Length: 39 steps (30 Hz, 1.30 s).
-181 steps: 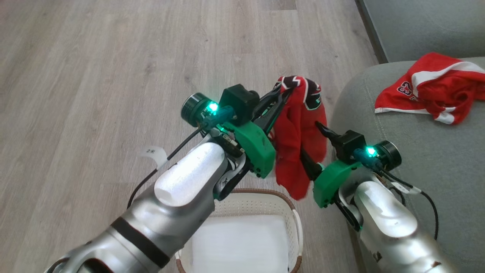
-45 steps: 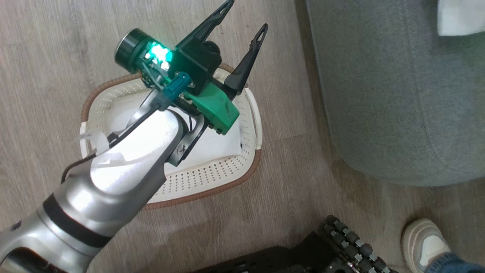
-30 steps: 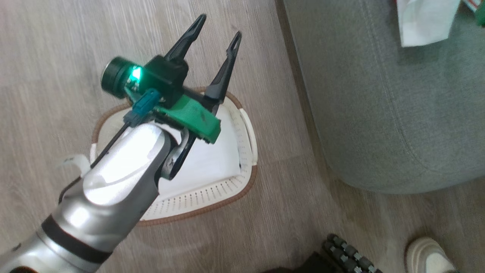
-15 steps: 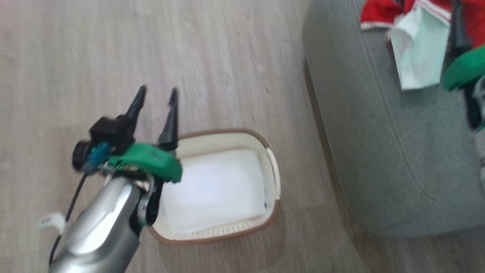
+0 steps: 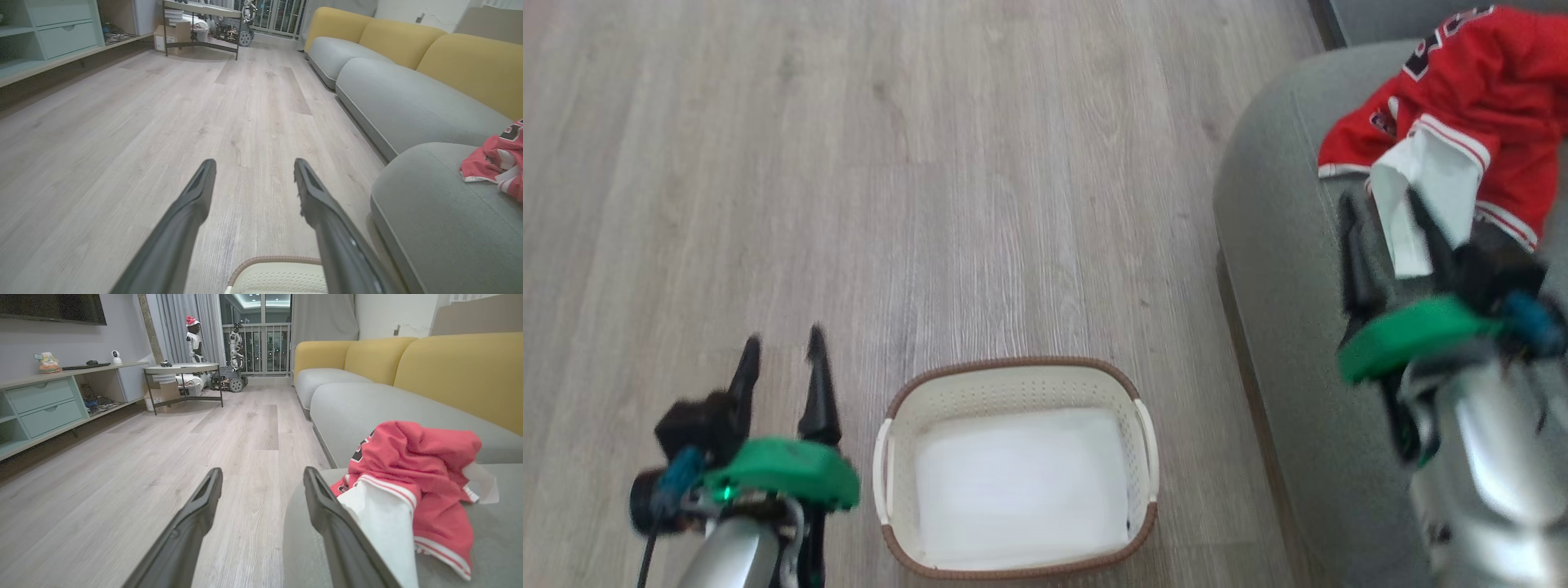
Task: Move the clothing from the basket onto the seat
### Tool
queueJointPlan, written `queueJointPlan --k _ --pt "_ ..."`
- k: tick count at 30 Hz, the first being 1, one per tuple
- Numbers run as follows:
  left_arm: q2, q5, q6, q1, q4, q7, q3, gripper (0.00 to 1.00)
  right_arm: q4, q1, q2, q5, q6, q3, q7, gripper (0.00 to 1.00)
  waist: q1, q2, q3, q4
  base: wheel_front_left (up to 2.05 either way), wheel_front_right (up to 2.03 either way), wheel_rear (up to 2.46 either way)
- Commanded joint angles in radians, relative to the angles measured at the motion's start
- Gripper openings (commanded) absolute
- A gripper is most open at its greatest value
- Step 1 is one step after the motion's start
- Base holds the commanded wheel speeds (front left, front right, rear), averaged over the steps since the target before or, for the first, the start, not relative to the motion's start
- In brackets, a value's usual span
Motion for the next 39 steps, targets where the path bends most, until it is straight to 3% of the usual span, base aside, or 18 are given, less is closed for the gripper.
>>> queueJointPlan --k 1,7,12,25,39 --pt "0.002 0.021 -0.006 0.005 -0.036 -0.012 0.069 1.00 -0.061 0.036 0.031 -0.014 0.007 0.003 -0.006 1.00 0.0000 -0.0001 -0.028 0.015 0.00 0.00 0.00" --pt "-0.035 0.083 -0.024 0.112 -0.050 -0.012 0.152 1.00 -0.167 0.208 0.102 -0.052 0.007 -0.044 -0.006 1.00 0.0000 -0.0001 -0.068 0.031 0.00 0.00 0.00" --pt "-0.058 0.120 -0.044 0.171 -0.068 -0.012 0.191 1.00 -0.238 0.304 0.113 -0.064 0.007 -0.054 -0.006 1.00 0.0000 -0.0001 -0.089 0.035 0.00 0.00 0.00" --pt "-0.103 0.172 -0.083 0.234 -0.065 -0.012 0.245 1.00 -0.318 0.422 0.114 -0.018 0.007 -0.026 -0.006 1.00 0.0000 -0.0001 -0.110 0.035 0.00 0.00 0.00" --pt "-0.122 0.217 -0.114 0.228 -0.035 -0.012 0.266 1.00 -0.321 0.450 0.115 -0.019 0.007 -0.029 -0.006 1.00 0.0000 -0.0001 -0.130 0.038 0.00 0.00 0.00"
